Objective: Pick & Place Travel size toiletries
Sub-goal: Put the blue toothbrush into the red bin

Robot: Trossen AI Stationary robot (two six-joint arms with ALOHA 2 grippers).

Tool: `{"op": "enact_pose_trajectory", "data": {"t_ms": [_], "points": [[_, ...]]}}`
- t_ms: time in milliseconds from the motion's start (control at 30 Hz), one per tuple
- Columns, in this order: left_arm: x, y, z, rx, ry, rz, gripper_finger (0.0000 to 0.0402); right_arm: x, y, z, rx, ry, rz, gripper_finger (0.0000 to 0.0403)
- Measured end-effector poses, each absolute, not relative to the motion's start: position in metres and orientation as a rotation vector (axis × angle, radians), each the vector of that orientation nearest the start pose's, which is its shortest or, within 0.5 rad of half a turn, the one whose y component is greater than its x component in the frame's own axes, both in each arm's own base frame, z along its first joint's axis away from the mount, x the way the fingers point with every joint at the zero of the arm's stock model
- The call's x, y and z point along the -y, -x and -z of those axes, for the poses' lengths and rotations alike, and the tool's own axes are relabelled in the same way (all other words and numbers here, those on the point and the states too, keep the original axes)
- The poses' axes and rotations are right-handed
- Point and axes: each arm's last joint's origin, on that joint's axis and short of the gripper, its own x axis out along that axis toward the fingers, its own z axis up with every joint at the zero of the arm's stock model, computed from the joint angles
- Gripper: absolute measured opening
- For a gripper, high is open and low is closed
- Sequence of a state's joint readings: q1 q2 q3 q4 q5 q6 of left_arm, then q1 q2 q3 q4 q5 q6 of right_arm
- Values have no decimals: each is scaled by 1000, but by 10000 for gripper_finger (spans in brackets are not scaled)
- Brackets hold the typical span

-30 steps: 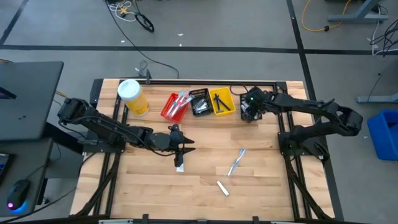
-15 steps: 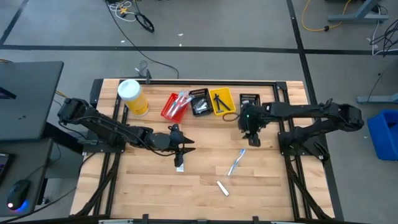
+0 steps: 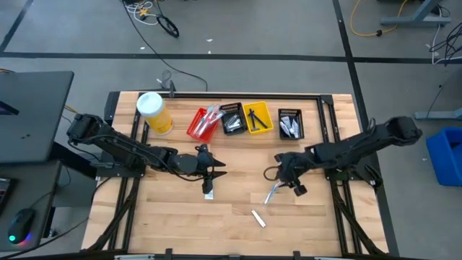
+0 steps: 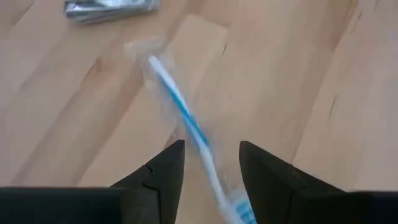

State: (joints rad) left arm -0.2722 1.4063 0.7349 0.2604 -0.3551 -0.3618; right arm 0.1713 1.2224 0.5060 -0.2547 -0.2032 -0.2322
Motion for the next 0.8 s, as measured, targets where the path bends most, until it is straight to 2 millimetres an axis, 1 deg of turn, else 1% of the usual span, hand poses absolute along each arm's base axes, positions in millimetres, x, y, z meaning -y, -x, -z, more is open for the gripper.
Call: {"op": "enact_pose_trajectory", "data": {"t_ms": [100, 200, 367, 433, 600, 800], "points": [[69, -285, -221, -371, 230, -151, 155, -47, -202, -149, -888, 247, -415, 163], [69, -285, -221, -371, 228, -151, 155, -48, -199, -142, -890, 269, -398, 163], [69, -285, -221, -370, 227, -150, 155, -51, -193, -123, -954, 277, -413, 163], [69, -285, -221, -369, 228, -150, 155, -52, -194, -119, -965, 281, -416, 163], [69, -285, -221, -369, 228, -150, 155, -53, -198, -115, -962, 288, -400, 152], [69, -285, -221, -368, 230, -152, 155, -53, -198, -115, -965, 267, -392, 114]]}}
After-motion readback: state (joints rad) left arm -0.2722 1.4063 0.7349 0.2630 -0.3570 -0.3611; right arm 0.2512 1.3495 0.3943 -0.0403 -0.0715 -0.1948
